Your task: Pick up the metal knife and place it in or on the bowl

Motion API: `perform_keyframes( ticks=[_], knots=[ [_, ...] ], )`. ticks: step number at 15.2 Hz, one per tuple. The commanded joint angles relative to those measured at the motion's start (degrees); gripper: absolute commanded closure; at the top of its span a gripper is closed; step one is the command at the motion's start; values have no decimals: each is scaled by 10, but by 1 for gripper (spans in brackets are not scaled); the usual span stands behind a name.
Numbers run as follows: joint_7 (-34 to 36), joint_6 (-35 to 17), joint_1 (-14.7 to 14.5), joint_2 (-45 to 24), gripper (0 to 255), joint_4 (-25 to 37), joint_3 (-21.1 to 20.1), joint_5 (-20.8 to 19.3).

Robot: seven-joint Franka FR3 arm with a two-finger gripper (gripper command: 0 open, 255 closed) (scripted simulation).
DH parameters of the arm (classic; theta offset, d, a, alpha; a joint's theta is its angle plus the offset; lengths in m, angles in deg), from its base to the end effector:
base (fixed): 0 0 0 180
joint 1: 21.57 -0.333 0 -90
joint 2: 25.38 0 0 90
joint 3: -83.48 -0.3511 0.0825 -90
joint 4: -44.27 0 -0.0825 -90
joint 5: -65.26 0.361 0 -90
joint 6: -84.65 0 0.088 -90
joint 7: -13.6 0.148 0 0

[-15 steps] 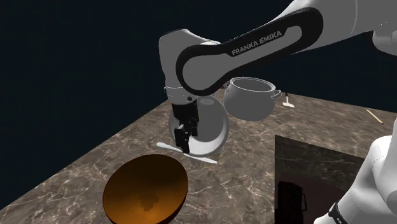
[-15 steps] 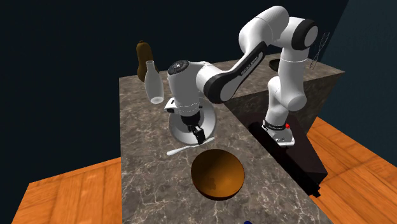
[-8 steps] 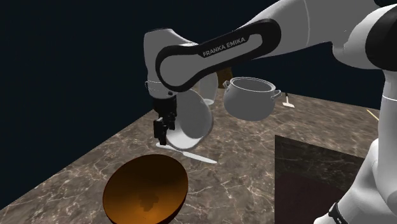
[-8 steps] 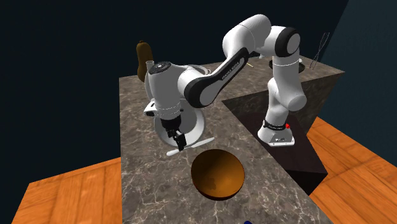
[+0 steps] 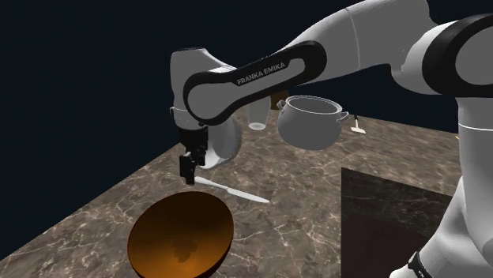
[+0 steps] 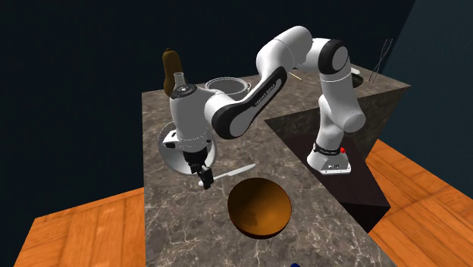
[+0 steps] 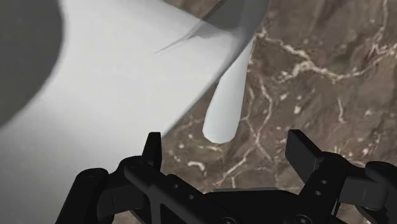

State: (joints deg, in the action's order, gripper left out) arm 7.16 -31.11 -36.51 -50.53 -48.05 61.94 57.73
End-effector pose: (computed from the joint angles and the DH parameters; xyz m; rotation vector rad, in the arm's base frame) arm 0.5593 0.3600 0.3881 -2.8746 -1.1709 0.0117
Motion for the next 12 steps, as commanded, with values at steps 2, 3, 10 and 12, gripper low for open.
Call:
perform_keyframes(
  ticks=[2,3,10,12],
  knots=[
    [1,-17,-1,-7,0,-11,1,-3],
    [1,-17,0,-7,0,-11,1,-3],
    [1,-17,0,-7,0,-11,1,-3],
    [2,-19,0,-4,255,-16,0,-2]
  ],
)
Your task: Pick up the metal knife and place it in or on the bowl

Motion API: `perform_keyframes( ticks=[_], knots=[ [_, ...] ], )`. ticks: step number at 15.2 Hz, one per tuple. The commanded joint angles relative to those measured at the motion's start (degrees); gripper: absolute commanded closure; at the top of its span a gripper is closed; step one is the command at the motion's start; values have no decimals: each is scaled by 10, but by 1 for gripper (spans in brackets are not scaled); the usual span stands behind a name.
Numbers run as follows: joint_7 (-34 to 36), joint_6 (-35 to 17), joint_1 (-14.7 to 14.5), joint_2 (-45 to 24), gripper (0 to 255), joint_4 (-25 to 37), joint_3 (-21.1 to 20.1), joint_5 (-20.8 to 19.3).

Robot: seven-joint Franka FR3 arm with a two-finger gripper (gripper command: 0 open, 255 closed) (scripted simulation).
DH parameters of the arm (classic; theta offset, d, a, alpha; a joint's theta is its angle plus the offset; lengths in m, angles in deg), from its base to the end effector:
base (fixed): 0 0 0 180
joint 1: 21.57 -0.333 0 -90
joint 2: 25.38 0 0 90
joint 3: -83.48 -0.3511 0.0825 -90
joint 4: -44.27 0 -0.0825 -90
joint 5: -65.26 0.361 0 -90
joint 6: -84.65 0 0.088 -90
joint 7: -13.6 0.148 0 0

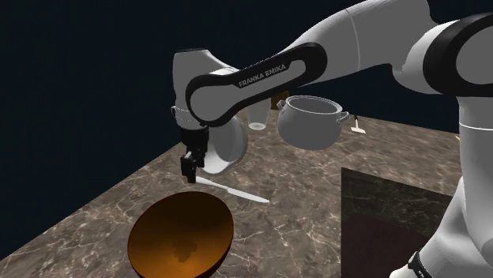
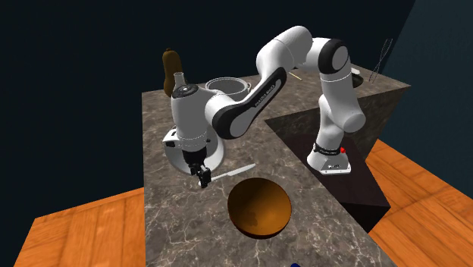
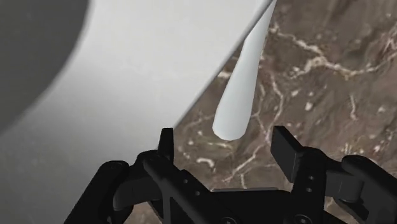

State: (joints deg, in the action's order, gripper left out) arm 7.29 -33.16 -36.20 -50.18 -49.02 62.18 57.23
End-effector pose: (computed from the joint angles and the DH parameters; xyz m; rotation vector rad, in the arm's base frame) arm 0.5631 0.3561 0.3872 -2.8815 -1.1640 -0.0290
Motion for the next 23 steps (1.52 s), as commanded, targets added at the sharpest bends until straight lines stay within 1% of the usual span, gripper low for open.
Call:
perform_keyframes(
  ticks=[1,3,5,8,9,14,17,18,23],
  knots=[
    [0,2,-2,-4,255,-9,-2,4],
    [-1,4,-1,-2,255,-8,-3,5],
    [1,3,0,13,255,-24,-6,9],
    [1,4,-1,12,255,-21,-5,7],
    [1,4,-1,12,0,-21,-5,7],
    [60,-26,16,139,0,-167,-8,47],
    [96,-31,19,213,0,-241,-10,73],
    [104,-32,19,228,0,-255,-11,78],
    [109,-68,17,210,0,-275,-11,70]
  ],
)
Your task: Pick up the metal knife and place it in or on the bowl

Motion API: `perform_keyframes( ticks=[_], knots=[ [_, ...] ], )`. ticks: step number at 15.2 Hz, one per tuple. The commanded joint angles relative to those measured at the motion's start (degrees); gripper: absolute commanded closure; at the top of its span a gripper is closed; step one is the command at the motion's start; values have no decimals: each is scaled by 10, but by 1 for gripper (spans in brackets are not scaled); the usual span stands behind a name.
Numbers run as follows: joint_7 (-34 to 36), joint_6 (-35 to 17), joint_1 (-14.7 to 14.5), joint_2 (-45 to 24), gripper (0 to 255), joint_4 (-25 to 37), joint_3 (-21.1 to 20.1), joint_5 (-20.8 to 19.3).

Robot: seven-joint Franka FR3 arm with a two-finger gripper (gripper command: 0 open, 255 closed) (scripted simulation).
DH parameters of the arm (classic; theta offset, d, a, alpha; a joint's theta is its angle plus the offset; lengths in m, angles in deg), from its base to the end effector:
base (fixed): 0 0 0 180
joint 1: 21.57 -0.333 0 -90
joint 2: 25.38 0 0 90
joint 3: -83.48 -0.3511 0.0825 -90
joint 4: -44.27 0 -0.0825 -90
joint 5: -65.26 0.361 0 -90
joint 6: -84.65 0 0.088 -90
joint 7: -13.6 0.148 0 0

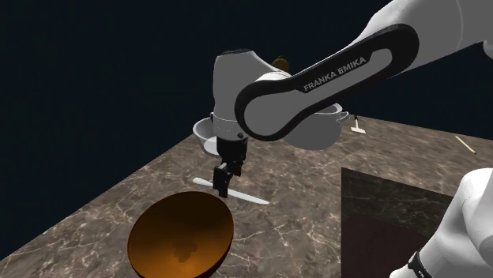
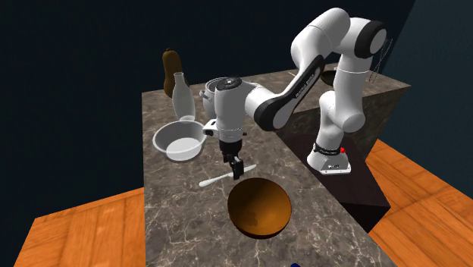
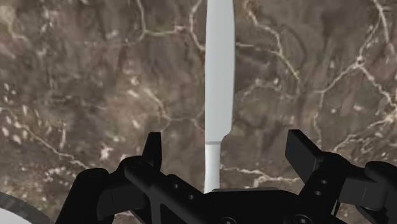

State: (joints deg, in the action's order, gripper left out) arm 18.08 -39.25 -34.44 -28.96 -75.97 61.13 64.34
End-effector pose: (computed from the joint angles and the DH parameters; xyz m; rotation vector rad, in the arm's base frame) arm 0.4413 0.3077 0.4005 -3.0144 -0.8418 -0.0036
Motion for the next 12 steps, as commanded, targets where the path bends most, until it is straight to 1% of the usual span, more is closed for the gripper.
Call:
perform_keyframes(
  ticks=[1,3,10,11,12],
  knots=[
    [3,-15,-1,-6,0,-9,0,-3],
    [5,-26,-1,-12,0,-15,0,-6],
    [5,-26,-1,-12,0,-15,0,-6],
    [5,-26,-1,-12,255,-15,0,-6],
    [5,-26,-1,-12,255,-15,0,-6]
  ],
)
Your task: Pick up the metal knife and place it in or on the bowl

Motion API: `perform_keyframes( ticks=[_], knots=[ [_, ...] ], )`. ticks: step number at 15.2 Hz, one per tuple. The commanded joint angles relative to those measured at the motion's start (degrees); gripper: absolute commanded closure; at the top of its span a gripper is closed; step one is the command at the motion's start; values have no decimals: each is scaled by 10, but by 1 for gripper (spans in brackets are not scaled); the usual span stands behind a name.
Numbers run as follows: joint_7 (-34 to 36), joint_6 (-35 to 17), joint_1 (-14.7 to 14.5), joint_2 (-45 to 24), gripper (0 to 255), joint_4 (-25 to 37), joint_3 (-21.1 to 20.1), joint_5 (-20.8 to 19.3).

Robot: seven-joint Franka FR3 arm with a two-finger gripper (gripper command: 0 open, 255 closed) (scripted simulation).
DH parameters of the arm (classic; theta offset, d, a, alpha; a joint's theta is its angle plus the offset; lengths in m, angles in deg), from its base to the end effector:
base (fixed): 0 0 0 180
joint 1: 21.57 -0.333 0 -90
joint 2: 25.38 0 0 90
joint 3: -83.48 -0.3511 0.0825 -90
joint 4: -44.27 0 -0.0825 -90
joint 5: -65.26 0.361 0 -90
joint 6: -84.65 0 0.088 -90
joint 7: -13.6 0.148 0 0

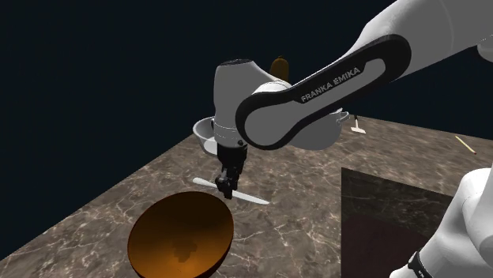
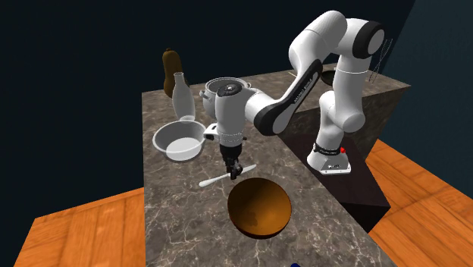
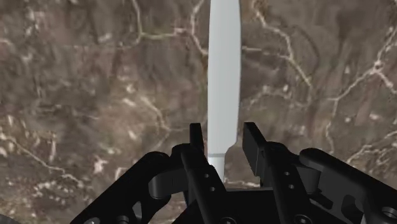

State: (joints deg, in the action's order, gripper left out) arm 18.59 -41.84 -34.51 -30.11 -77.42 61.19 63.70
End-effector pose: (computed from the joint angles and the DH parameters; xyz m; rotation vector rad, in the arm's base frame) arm 0.4422 0.3074 0.3835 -3.0157 -0.8388 -0.0062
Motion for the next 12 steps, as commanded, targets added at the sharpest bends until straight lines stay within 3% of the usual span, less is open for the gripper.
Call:
perform_keyframes(
  ticks=[1,8,12],
  knots=[
    [0,0,0,-1,255,0,-1,0],
    [0,0,0,-1,255,0,0,0],
    [-5,29,1,15,255,15,-1,8]
  ],
)
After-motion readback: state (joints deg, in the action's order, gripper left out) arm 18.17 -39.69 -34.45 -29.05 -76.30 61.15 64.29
